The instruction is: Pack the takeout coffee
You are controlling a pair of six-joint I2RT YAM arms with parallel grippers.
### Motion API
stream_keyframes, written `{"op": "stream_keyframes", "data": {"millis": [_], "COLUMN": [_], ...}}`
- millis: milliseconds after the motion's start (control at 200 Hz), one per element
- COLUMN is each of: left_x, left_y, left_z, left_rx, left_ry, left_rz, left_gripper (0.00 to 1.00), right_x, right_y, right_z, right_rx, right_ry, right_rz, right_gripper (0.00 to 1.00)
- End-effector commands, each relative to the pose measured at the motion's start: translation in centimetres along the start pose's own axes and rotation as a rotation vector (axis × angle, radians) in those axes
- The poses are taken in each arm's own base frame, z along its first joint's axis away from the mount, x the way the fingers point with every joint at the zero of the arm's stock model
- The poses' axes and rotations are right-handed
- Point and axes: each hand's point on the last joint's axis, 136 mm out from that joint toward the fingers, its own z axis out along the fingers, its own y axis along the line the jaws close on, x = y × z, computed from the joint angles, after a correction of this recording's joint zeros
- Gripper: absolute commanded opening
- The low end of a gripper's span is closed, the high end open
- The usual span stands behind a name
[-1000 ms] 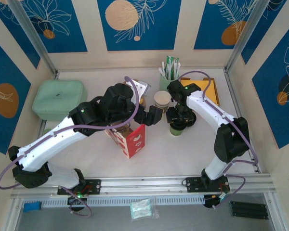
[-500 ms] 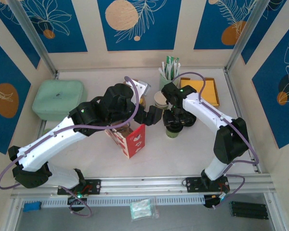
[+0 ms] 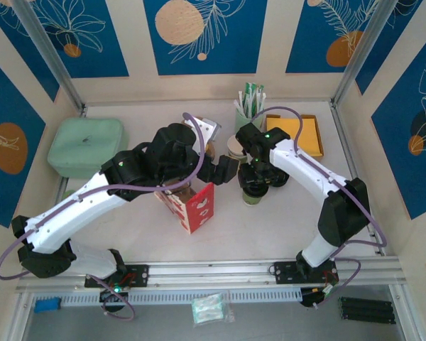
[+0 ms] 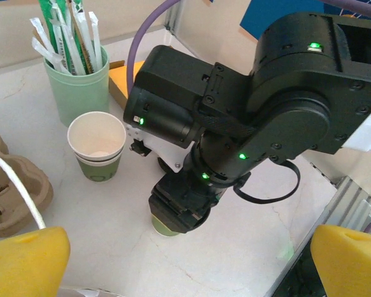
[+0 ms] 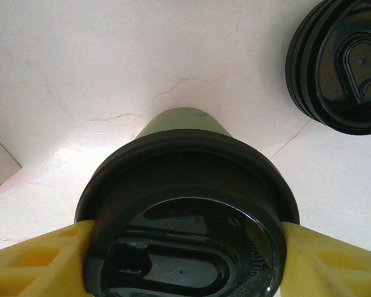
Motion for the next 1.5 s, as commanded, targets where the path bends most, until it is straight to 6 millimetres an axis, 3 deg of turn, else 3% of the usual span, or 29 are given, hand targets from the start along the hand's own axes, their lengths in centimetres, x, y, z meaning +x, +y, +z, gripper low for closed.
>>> {"op": "stream_keyframes", "data": {"millis": [0,260,565,770,1175,1495], "left_x": [-1.3,-1.7,-1.5,0.1,3.6,5.0], "left_y": [0.2,1.2,3.9,6.8,11.8,13.9], "left_z": [-2.3,-4.0,-6.8,-8.1,-10.3,-12.2], "left_rx": [-0.010,-0.052,-0.165,-0.275,-0.409,-0.468], "left_ry": [-0.050,-0.079,-0.120,-0.118,-0.099,-0.103], "left_rz": [0.018,0.024,0.030,0.024,-0.068,-0.115], "left_gripper": [1.00,1.00,0.99,0.99,1.00,0.99], "right_x": [0.3,-0.1,-0.9,-0.7,1.4,3.8], "right_y": [0.6,1.1,1.5,2.0,3.2,5.1], "right_z": [-1.6,-3.8,-8.9,-12.7,-20.0,-24.8], "right_rx": [-0.033,-0.055,-0.121,-0.163,-0.238,-0.311], "right_ry": [-0.017,-0.073,-0.196,-0.274,-0.414,-0.487], "right_rz": [0.007,-0.004,-0.010,-0.028,-0.098,-0.188], "right_gripper": [0.65,0.65,0.65,0.64,0.63,0.63]}}
